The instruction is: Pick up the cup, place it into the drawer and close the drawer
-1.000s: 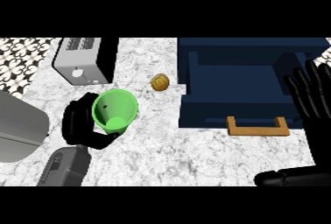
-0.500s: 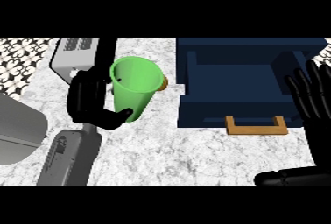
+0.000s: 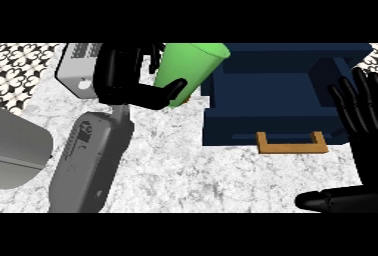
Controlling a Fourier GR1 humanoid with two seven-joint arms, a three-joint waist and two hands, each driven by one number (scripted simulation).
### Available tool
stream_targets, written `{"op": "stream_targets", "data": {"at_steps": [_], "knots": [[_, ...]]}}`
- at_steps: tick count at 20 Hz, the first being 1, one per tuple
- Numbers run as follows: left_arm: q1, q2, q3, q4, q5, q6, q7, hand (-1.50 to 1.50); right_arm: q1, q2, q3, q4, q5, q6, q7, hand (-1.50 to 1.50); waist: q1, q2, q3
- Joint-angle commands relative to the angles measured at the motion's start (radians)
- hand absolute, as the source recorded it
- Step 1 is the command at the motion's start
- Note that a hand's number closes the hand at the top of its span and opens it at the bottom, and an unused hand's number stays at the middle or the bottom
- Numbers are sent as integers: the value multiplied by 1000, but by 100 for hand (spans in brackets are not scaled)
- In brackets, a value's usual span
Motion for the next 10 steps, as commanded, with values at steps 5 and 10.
{"op": "stream_targets", "data": {"at_steps": [5,10], "knots": [[-221,-2,-11,152,-43,82,70,150,10,21,34,-45,27,-26,35,-150,-3,0,0],[-305,-9,-33,263,-40,98,87,150,-1,26,20,33,44,-18,-35,-150,-2,1,0]]}}
